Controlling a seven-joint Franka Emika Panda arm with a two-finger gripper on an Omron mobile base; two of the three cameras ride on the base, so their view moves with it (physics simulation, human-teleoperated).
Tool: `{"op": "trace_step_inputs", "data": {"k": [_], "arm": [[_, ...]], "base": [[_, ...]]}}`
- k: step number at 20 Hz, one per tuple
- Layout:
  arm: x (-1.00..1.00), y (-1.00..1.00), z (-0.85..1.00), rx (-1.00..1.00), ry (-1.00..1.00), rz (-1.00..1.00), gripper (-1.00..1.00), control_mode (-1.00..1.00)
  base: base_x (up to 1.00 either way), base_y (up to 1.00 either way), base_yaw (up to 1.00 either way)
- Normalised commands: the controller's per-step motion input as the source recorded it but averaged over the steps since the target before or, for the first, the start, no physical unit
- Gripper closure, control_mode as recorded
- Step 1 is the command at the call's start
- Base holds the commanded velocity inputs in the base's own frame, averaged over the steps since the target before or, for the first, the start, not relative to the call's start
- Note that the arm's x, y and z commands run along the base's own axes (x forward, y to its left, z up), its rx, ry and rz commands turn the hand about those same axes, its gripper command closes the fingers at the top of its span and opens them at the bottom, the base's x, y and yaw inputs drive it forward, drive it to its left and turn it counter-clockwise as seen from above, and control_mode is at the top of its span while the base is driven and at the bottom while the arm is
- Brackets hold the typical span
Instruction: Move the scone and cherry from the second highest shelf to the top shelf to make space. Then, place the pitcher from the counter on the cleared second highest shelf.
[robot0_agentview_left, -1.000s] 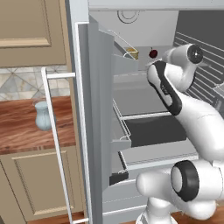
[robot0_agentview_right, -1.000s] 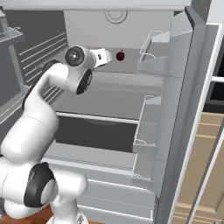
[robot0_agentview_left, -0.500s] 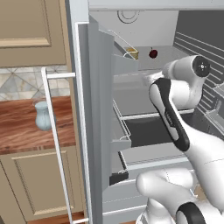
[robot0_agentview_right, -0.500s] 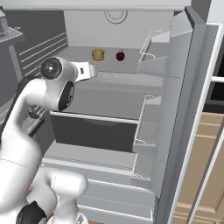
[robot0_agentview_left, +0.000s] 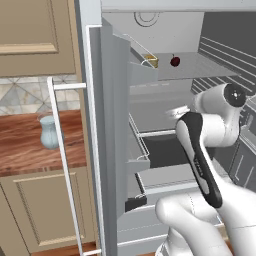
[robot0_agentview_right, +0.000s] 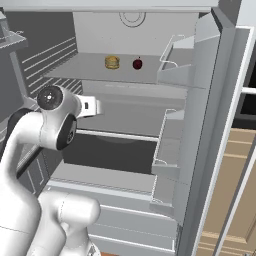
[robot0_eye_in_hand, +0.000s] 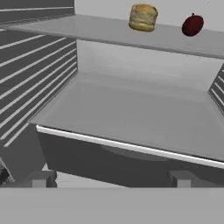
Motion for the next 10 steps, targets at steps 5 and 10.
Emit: {"op": "trace_step_inputs", "data": {"k": [5,10], "arm": [[-0.57,0.00,-0.14,0.07,0.31,-0.01,-1.00,-1.00],[-0.62,0.02,0.00,0.13,0.28,-0.01,-1.00,-1.00]], "base": [[0.00,0.00,0.00],[0.00,0.00,0.00]]}}
